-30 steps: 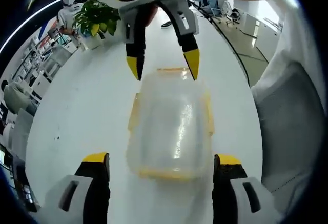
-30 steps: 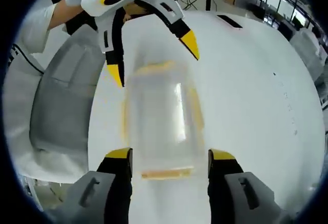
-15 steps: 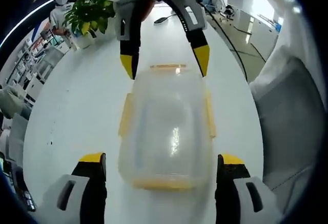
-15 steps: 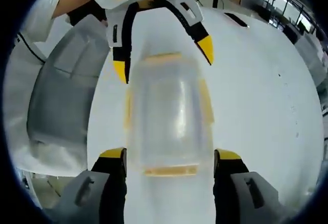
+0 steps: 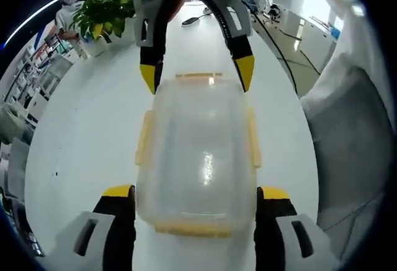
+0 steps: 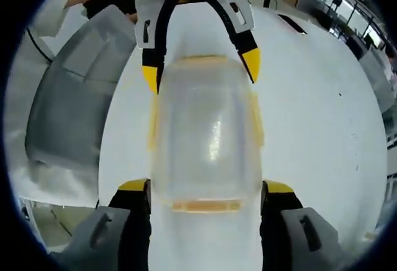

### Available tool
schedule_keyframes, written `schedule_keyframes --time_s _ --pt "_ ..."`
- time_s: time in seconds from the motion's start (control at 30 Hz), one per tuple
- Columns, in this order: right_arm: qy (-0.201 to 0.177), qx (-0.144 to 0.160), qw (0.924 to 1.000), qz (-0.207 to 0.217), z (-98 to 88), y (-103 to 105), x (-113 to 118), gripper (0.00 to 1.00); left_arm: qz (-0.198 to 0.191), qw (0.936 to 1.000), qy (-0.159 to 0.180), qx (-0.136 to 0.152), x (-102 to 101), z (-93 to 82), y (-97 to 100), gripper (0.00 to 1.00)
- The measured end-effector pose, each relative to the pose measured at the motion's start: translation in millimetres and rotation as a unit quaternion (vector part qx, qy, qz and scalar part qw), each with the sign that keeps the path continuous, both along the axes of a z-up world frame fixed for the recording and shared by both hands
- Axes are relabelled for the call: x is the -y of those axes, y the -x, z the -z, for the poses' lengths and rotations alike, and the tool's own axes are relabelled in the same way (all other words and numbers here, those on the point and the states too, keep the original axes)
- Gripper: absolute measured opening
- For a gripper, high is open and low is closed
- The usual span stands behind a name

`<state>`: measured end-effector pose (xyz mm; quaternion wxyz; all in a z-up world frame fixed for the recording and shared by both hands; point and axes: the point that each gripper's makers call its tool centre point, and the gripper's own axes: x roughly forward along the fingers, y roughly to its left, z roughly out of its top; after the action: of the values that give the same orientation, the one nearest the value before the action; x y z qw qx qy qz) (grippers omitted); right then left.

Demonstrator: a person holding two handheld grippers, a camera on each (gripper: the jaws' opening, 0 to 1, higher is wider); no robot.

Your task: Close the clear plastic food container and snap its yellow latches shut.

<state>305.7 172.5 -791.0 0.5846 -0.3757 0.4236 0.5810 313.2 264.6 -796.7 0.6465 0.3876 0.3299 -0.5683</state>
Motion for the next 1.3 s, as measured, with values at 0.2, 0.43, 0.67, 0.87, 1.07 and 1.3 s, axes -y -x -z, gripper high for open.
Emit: schedule_keyframes --time_s 0.2,0.43,0.67,0.87,1.07,1.3 --pt "-0.001 0.002 1.0 0.002 -0.1 -0.4 -0.1 0.68 0.001 1.0 -0.001 0.0 -0.5 0.0 -0.4 0.75" --pt "-0.007 0.005 1.0 0.003 0.3 -3.1 -7.4 0.69 -0.001 1.0 -0.007 0.0 -7.7 0.5 -2.3 0.75" --pt "-0.011 0.007 0.9999 0.006 0.2 -2.9 -15.6 0.69 0.0 0.9999 -0.015 0.001 -15.9 1.0 -2.2 0.75" --pt "-0.019 0.009 0.9997 0.012 -0.1 -0.9 -26.8 0.68 0.004 0.9998 -0.018 0.0 -26.9 1.3 -1.6 0.75" --pt "-0.016 0.01 0.9997 0.014 -0.1 -1.8 -35.7 0.68 0.006 0.9999 -0.013 -0.001 -36.3 1.3 -3.7 0.75" --pt "-0.015 0.013 0.9997 0.017 -0.3 -2.5 -43.7 0.68 0.007 0.9999 -0.009 -0.001 -44.2 1.3 -4.7 0.75"
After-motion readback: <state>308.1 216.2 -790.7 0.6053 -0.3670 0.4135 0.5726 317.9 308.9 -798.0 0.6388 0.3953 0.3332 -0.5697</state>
